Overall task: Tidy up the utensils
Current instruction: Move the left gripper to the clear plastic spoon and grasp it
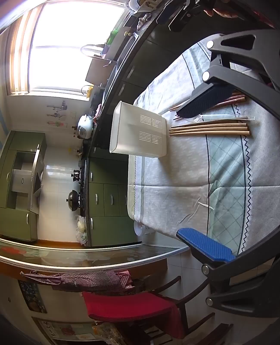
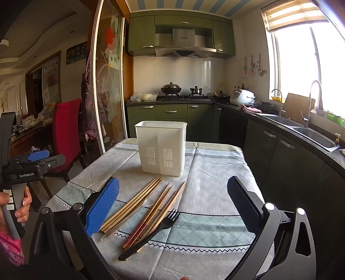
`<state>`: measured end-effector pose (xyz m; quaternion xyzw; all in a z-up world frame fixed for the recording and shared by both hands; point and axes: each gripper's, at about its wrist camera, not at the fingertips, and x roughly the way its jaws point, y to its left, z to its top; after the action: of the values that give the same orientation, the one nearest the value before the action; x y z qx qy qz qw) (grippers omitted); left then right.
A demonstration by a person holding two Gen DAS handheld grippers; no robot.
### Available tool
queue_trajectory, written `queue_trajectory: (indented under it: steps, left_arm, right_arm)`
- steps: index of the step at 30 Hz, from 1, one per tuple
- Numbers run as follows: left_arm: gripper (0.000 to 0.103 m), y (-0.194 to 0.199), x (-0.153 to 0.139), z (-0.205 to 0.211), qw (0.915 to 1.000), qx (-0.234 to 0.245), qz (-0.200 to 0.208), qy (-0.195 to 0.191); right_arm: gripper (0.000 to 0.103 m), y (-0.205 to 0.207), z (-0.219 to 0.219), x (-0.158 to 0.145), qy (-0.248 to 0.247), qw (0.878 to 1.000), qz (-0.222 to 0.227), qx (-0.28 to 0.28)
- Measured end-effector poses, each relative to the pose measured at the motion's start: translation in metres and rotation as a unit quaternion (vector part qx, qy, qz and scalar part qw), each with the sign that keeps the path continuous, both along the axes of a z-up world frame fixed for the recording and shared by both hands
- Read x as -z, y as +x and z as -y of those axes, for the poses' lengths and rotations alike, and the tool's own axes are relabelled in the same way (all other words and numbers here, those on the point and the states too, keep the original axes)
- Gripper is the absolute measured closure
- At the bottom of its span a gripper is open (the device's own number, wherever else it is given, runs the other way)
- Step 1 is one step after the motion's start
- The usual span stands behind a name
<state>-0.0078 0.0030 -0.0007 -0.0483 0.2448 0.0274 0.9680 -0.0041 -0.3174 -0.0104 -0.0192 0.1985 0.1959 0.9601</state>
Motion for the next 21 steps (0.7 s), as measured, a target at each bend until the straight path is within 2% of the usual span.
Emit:
queue_trajectory:
  steps: [7, 11, 13, 16, 18, 21]
  left_arm:
    - [0.006, 0.001, 0.003, 0.001, 1.0000, 0.003, -0.003, -0.003]
    - [0.006, 0.010, 0.007, 0.008, 0.9997, 0.014, -0.020, -0.002]
    - [0.006, 0.020, 0.008, 0.014, 0.9987, 0.024, -0.044, 0.002]
    - [0.006, 0.044, 0.012, 0.023, 0.9941, 0.046, -0.098, -0.004]
    - [0.006, 0.064, 0.018, 0.030, 0.9872, 0.073, -0.140, -0.021]
    - [0.006, 0.092, 0.030, 0.051, 0.9723, 0.120, -0.197, -0.036]
  right_arm:
    - [0.004, 0.000, 0.000, 0.001, -0.001, 1.000, -0.004, -0.001]
    - [0.004, 0.004, 0.000, 0.003, -0.010, 1.000, -0.015, -0.001]
    - [0.004, 0.010, 0.002, 0.006, -0.019, 0.999, -0.030, -0.002]
    - [0.004, 0.030, 0.012, 0.010, -0.026, 0.996, -0.081, -0.008]
    - [0.004, 0.040, 0.019, 0.013, -0.037, 0.994, -0.106, -0.004]
    - [0.004, 0.051, 0.027, 0.020, -0.061, 0.991, -0.120, 0.020]
